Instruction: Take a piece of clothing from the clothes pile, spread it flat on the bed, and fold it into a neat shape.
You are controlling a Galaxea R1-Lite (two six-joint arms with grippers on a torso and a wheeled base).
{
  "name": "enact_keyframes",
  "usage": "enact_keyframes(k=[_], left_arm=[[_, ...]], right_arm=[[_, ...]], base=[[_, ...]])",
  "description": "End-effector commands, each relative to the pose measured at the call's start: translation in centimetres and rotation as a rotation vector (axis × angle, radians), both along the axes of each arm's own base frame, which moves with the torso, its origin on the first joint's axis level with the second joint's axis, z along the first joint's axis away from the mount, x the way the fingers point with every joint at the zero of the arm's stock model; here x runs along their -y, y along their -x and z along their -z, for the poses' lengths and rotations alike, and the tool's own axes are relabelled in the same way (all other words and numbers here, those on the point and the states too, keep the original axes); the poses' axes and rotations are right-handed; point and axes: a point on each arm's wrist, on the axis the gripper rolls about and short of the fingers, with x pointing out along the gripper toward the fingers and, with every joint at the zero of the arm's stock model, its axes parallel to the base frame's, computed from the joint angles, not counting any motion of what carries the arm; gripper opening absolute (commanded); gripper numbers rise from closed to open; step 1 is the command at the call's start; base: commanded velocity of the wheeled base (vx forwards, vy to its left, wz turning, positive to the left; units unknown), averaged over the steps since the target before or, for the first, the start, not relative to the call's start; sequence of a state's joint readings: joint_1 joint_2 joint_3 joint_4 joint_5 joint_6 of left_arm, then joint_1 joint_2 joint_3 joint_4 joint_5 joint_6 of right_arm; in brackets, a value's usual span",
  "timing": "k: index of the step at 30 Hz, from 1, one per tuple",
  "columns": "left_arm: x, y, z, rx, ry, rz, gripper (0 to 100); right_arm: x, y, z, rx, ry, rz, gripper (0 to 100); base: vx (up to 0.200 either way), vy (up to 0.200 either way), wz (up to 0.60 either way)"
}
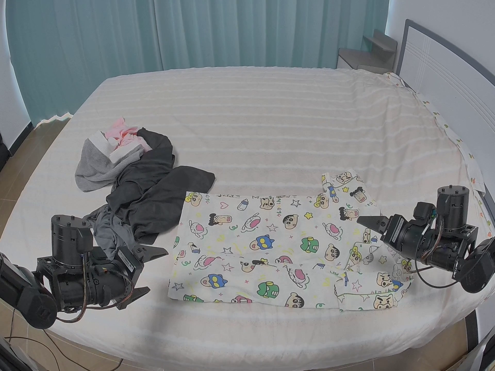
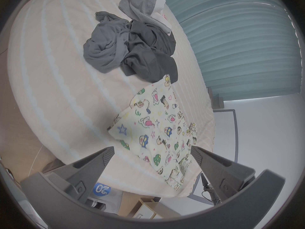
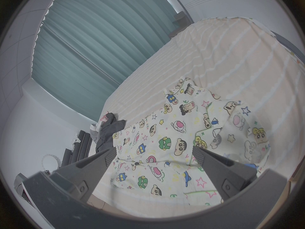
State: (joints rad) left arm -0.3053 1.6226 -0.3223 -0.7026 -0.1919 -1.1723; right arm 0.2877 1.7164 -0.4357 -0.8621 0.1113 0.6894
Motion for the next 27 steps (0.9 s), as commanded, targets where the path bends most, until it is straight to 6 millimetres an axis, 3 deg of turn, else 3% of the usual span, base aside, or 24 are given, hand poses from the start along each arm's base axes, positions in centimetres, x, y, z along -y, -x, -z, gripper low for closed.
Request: enact_keyframes(k=[1, 11, 23, 27], left_arm=[[0.05, -0.16, 0.27, -0.011, -0.004, -0.002, 100], [0.13, -0.31, 0.58, -0.025, -0.006, 0.0, 100], [0.32, -0.24, 0.68, -0.027, -0.011, 0.01, 100], [0.3, -0.27, 0.62, -0.022, -0.017, 0.0, 100]], right_arm=[[-0.07, -0.01, 0.1, -0.005, 0.0, -0.003, 100], [-0.08, -0.06, 0.22, -0.009, 0.002, -0.003, 100], [-0.09, -0.09, 0.3, -0.012, 0.003, -0.003, 100], [-0.09, -0.09, 0.3, -0.012, 0.003, -0.003, 100]], base=[[0.0, 0.0, 0.0], [0.0, 0.0, 0.0], [0.0, -0.2, 0.0], [0.0, 0.0, 0.0]])
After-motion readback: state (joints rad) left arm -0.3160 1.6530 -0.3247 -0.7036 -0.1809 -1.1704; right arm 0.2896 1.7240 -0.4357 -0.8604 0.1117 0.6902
